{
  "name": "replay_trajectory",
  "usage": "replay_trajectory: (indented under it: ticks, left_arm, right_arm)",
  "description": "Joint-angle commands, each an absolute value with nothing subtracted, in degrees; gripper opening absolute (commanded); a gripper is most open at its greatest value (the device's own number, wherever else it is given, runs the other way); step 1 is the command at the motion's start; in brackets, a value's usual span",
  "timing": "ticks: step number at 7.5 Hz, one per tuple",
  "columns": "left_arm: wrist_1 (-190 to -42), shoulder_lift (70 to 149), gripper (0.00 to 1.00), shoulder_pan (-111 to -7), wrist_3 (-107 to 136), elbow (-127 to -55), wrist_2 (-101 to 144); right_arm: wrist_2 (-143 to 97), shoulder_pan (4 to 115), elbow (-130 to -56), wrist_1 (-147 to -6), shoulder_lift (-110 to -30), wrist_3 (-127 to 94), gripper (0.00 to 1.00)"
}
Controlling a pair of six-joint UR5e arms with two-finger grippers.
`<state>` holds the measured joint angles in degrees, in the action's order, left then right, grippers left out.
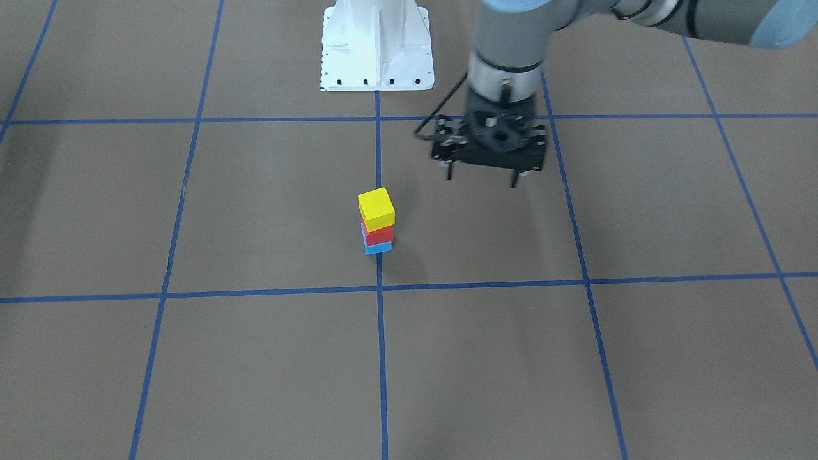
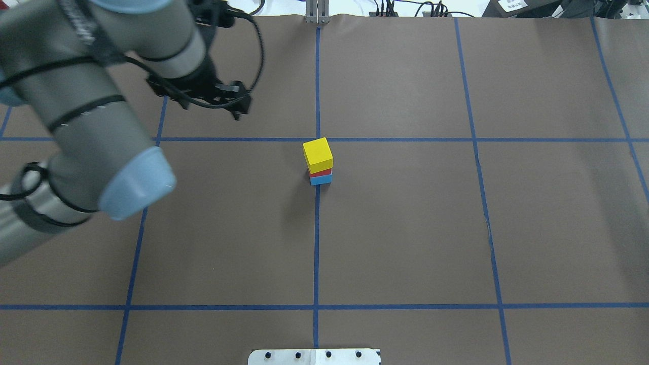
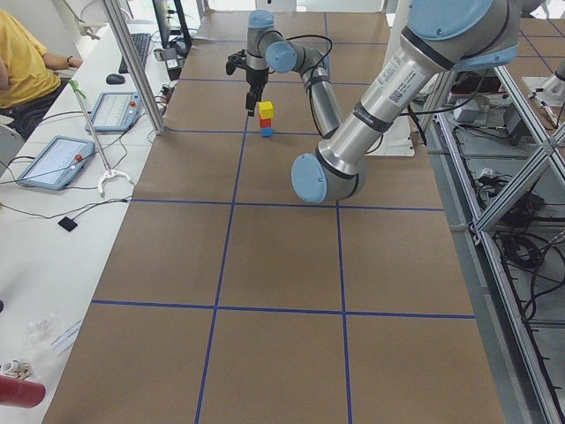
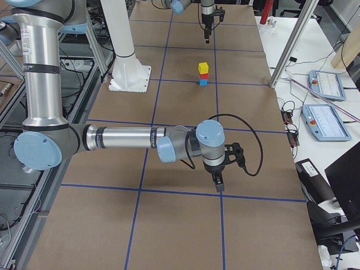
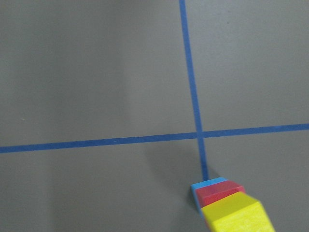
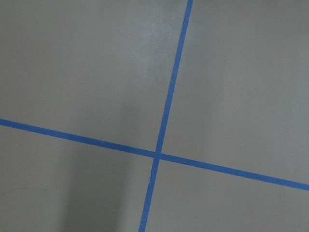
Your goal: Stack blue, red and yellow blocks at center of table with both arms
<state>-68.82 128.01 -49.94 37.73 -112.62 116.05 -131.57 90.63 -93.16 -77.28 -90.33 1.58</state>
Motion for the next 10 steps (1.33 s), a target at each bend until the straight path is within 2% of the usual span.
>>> replay_trajectory:
  ticks: [1, 3, 5, 7, 10]
  left_arm:
    - [-67.24, 111.23, 1.00, -67.60, 7.87, -120.42, 125.30]
    - [-68.55, 100.86, 1.00, -82.72, -7.07, -117.35, 131.36]
    - [-73.87, 91.36, 1.00, -90.15, -19.29, -112.09, 132.81]
    - [-79.86, 86.58, 1.00, -90.44, -19.07, -104.71, 133.07]
    - [-85.91, 78.61, 1.00, -91.14, -7.04, -106.43, 133.15]
  right_arm:
    - [-131.57, 90.70, -93.16, -77.34, -90.26, 1.58, 1.00]
    - [-131.66, 90.79, -93.08, -77.34, -90.79, 1.76, 1.00]
    - [-131.66, 90.88, -93.08, -77.34, -90.79, 1.76, 1.00]
    - [-131.57, 90.97, -92.90, -77.34, -91.40, 1.76, 1.00]
    - [-131.31, 90.97, -92.81, -77.17, -92.90, 1.94, 1.00]
